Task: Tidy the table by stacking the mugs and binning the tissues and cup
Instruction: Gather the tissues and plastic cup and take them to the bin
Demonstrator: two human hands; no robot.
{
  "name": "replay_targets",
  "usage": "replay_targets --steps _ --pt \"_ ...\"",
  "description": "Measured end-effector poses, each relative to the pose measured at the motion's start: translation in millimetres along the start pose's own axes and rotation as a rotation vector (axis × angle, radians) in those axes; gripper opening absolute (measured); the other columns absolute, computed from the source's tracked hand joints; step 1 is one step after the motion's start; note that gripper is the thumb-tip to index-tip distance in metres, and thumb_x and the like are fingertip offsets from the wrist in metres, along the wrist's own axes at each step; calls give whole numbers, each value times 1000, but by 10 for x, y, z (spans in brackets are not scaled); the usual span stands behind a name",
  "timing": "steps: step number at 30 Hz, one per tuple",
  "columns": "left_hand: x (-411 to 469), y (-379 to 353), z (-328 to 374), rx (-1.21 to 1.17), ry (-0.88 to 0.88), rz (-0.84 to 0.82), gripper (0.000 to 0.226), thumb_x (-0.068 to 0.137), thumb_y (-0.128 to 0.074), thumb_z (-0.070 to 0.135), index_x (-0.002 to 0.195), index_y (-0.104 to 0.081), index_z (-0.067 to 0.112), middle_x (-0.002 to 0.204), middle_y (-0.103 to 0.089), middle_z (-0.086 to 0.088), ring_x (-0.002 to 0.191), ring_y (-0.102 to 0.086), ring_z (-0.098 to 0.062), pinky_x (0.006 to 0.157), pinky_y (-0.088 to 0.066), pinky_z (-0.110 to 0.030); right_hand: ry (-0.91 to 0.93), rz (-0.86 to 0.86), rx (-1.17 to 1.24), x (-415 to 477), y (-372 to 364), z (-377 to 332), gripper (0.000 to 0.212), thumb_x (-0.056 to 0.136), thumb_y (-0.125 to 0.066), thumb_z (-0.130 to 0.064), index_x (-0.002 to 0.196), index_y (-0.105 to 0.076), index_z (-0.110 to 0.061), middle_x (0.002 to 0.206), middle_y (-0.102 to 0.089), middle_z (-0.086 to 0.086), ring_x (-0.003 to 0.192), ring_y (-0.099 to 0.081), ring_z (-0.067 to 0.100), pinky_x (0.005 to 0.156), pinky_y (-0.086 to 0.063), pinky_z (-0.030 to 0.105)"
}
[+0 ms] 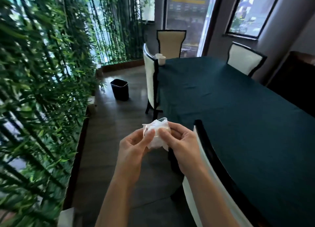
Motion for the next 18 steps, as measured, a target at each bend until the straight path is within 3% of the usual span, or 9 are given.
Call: replay_targets --steps 4,7,11,13,16,18 --pt "329 380 -39 -41 -6 111 31 84 -74 31 100 -84 6 99 -82 -16 89 -78 -22 78 -63 -30 -97 -140 41 375 -280 167 31 88 -77 -11 117 -73 -3 106 -80 19 99 -76 35 87 -58 43" --pt "730 608 -134 -77 27 182 28 79 -77 29 93 -86 7 94 -83 -15 84 -79 -21 73 -64 -29 -166 -216 74 819 -436 332 35 82 -78 -17 114 -75 -3 106 -78 23 96 -72 35 90 -54 52" --pt "1436 786 -207 -102 57 240 22 76 -78 26 84 -86 7 85 -82 -15 74 -78 -20 68 -65 -29 -222 -308 85 1531 -563 460 44 81 -77 -19 119 -71 2 111 -76 27 96 -71 36 78 -59 39" --pt "1890 770 -202 -93 69 239 24 70 -81 30 80 -86 8 81 -82 -13 69 -78 -19 64 -64 -28 -214 -300 87 1982 -595 486 41 83 -77 -16 118 -71 3 109 -76 28 95 -71 37 78 -60 40" --pt "2550 712 -191 -38 87 267 36 64 -84 44 80 -86 12 84 -83 -13 73 -78 -19 71 -65 -31 -190 -230 82 2646 -614 498 28 89 -75 -8 114 -73 2 103 -78 26 97 -73 42 89 -56 55" --pt "2976 681 -188 -28 96 293 45 67 -83 51 90 -87 12 95 -83 -17 85 -79 -26 85 -62 -38 -193 -197 79 3096 -619 502 23 91 -74 -7 113 -74 0 102 -79 23 98 -74 43 88 -56 55"
Point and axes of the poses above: each hand's wrist, its own x-axis towards the middle knuckle, its own y-axis out of the back of the hand, z = x × y, the point moved 5 cm from there along x, towards the middle knuckle
